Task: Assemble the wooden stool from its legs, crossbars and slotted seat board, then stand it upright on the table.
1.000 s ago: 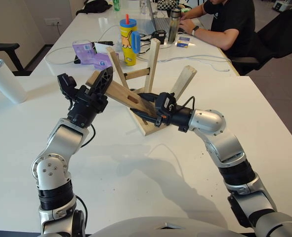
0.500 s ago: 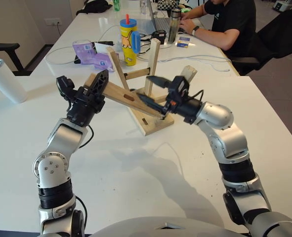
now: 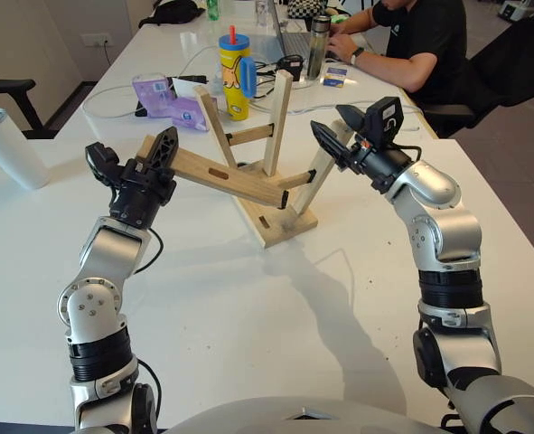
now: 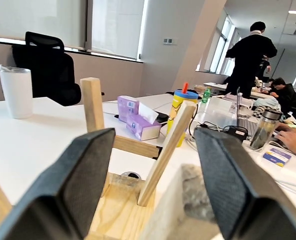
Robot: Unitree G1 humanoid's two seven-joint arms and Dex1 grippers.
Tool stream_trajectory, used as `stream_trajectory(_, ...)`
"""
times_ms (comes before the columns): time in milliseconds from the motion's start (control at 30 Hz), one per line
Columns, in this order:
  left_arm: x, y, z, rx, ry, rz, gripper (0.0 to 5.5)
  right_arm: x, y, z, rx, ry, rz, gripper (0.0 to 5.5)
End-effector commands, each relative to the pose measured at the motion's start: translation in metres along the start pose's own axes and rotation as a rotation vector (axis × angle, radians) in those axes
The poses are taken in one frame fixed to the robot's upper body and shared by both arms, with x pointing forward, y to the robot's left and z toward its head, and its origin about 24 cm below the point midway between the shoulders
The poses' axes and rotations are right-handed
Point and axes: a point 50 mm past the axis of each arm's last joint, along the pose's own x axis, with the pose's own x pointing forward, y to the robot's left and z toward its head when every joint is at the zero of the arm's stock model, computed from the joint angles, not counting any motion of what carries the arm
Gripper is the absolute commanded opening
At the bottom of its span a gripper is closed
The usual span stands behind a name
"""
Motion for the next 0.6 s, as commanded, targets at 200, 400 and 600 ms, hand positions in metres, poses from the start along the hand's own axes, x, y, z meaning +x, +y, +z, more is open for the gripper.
stream_trajectory(200,0.001,-0.001,0.004,0.016,-0.021,0.015,1.01,-0.001,-0.009,-0.021,0.061,0.137,-0.088,2.91)
stream_trajectory(400,0.004,-0.015,0.01,-0.033,-0.054,-0.04,1.01,0.003,-0.011,0.0,0.079,-0.003,-0.129,2.91)
stream_trajectory(600,0.008,-0.033,0.024,-0.114,-0.114,-0.101,1.01,0.004,-0.008,0.005,0.046,-0.027,-0.129,2.91)
